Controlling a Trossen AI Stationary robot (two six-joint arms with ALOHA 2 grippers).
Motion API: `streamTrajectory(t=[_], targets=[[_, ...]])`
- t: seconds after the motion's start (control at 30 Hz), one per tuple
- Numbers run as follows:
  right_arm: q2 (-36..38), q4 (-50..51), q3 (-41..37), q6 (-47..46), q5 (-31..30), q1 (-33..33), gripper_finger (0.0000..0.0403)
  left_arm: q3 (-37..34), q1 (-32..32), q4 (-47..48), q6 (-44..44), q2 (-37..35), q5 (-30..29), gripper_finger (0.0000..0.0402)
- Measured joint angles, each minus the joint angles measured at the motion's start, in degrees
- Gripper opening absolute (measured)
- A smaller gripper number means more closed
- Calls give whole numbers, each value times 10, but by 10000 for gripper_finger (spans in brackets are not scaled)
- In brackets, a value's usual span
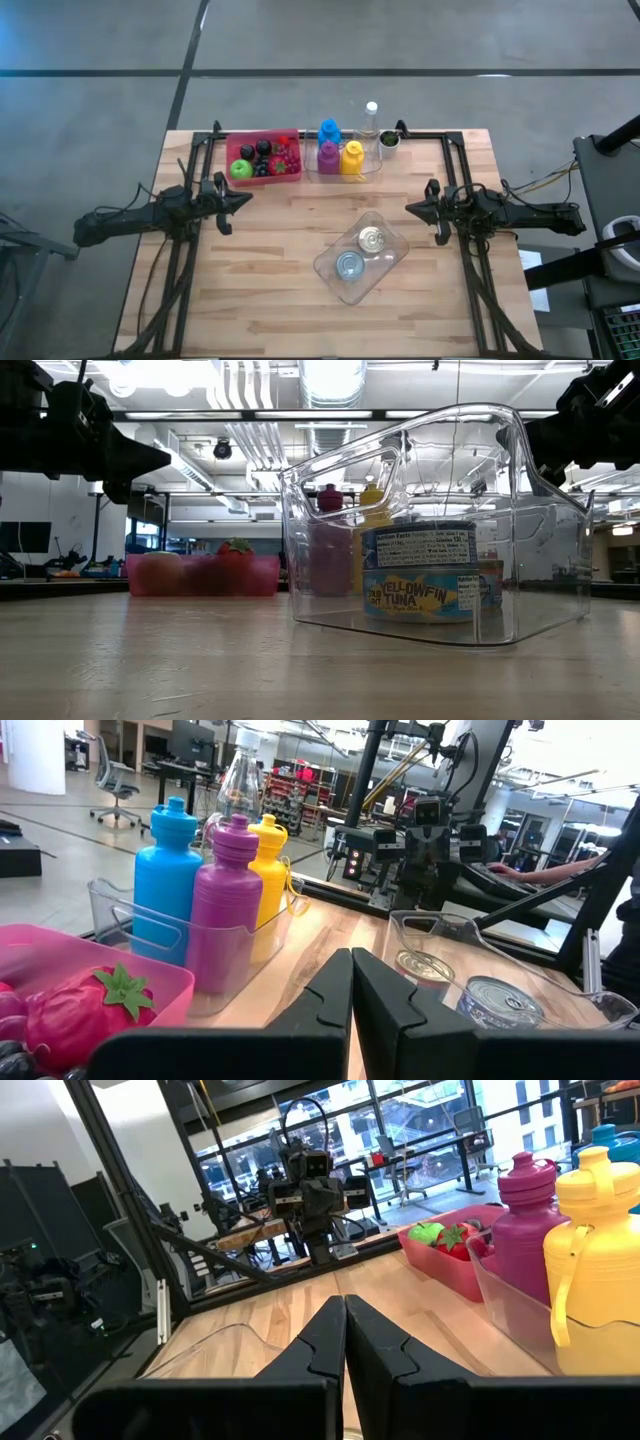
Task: Pick & Place Food Item
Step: Return to Home Position
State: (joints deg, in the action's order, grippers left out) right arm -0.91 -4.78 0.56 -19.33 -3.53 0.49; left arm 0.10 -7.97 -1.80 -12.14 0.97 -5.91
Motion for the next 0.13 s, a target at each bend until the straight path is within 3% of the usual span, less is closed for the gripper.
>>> streamTrajectory(t=[0.13], targets=[[0,0,0,0,0,0,8,0,0,0,0,0,0,14]])
